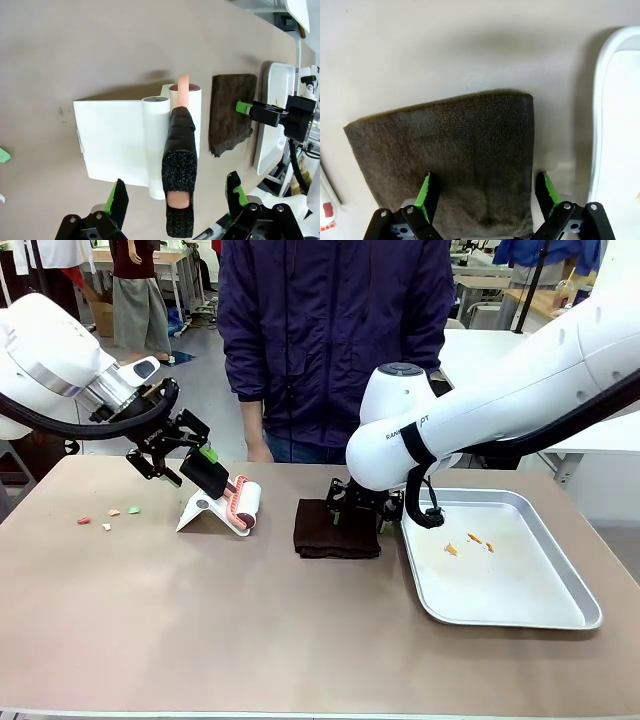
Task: Clean the surface of the table.
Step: Hold the Lint Roller with your left hand and the towel with your right hand.
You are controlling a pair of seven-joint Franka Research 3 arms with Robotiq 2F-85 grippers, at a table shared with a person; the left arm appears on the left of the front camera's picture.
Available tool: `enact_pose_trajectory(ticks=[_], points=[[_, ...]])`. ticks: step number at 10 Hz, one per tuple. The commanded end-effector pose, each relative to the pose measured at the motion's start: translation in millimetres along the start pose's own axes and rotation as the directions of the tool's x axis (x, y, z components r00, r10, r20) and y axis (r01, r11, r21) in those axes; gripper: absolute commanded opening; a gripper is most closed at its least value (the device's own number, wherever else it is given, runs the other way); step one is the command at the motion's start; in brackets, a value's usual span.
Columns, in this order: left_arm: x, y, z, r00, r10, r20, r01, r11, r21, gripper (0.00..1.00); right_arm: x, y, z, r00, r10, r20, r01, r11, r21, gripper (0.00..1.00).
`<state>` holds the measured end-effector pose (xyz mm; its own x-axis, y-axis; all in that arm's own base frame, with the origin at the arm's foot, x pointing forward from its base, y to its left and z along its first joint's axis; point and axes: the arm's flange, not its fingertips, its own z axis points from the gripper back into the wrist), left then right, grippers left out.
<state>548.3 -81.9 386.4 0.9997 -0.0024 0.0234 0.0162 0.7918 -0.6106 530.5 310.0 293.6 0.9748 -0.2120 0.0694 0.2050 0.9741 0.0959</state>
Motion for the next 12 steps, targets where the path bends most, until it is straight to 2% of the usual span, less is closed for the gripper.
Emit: enact_pose_trajectory(ticks=[1, 2, 3, 4, 5, 6, 7, 8, 9, 10, 11, 12], points=[[3.3, -3.3, -1.7, 1.0, -0.016, -0.016, 0.016, 1.0, 0.001, 1.0, 0.8, 2.7, -2.9, 1.0, -0.012, 0.013, 0.011, 1.0, 0.012, 1.0], [3.3, -5.2, -1.2, 1.0, -0.015, -0.017, 0.015, 1.0, -0.005, 1.0, 1.3, 2.7, -3.1, 1.0, -0.017, 0.012, 0.017, 1.0, 0.014, 1.0], [2.9, -7.0, -0.4, 1.0, -0.018, -0.009, 0.018, 1.0, -0.017, 0.93, 0.9, 2.5, -3.0, 1.0, -0.014, 0.004, 0.014, 1.0, 0.011, 1.0], [2.1, -7.9, 0.8, 1.0, -0.024, 0.007, 0.024, 0.999, -0.027, 0.49, 0.8, 2.5, -2.6, 1.0, -0.015, -0.006, 0.015, 1.0, 0.009, 0.74], [0.9, -9.0, 2.0, 0.999, -0.027, 0.02, 0.028, 0.999, -0.036, 0.33, 1.5, 1.7, -2.1, 1.0, -0.013, -0.021, 0.013, 1.0, 0.013, 0.4], [0.2, -9.9, 2.8, 0.999, -0.031, 0.024, 0.032, 0.999, -0.041, 0.0, 1.9, 1.6, -1.1, 0.999, -0.006, -0.032, 0.007, 1.0, 0.017, 0.14], [-1.0, -11.3, 3.5, 0.999, -0.036, 0.031, 0.037, 0.998, -0.043, 0.0, 2.4, 0.8, 0.5, 0.999, -0.005, -0.036, 0.006, 1.0, 0.02, 0.0], [-1.8, -12.4, 3.9, 0.998, -0.042, 0.036, 0.044, 0.998, -0.047, 0.0, 2.1, -0.6, 2.0, 0.999, 0.001, -0.04, 0.0, 1.0, 0.028, 0.0], [-2.1, -12.7, 4.0, 0.998, -0.044, 0.04, 0.046, 0.998, -0.051, 0.13, 1.8, -2.5, 3.1, 0.999, 0.004, -0.047, -0.003, 0.999, 0.036, 0.0], [-2.5, -12.8, 4.0, 0.998, -0.047, 0.043, 0.049, 0.997, -0.056, 0.03, 2.2, -4.1, 3.2, 0.999, 0.004, -0.054, -0.002, 0.999, 0.038, 0.05], [-3.6, -13.1, 4.9, 0.997, -0.051, 0.049, 0.054, 0.997, -0.06, 0.0, 2.4, -5.5, 4.0, 0.998, 0.007, -0.067, -0.004, 0.999, 0.046, 0.0], [-4.4, -13.1, 5.9, 0.997, -0.051, 0.055, 0.054, 0.997, -0.061, 0.0, 2.1, -6.2, 4.7, 0.997, 0.008, -0.072, -0.005, 0.999, 0.045, 0.0]])
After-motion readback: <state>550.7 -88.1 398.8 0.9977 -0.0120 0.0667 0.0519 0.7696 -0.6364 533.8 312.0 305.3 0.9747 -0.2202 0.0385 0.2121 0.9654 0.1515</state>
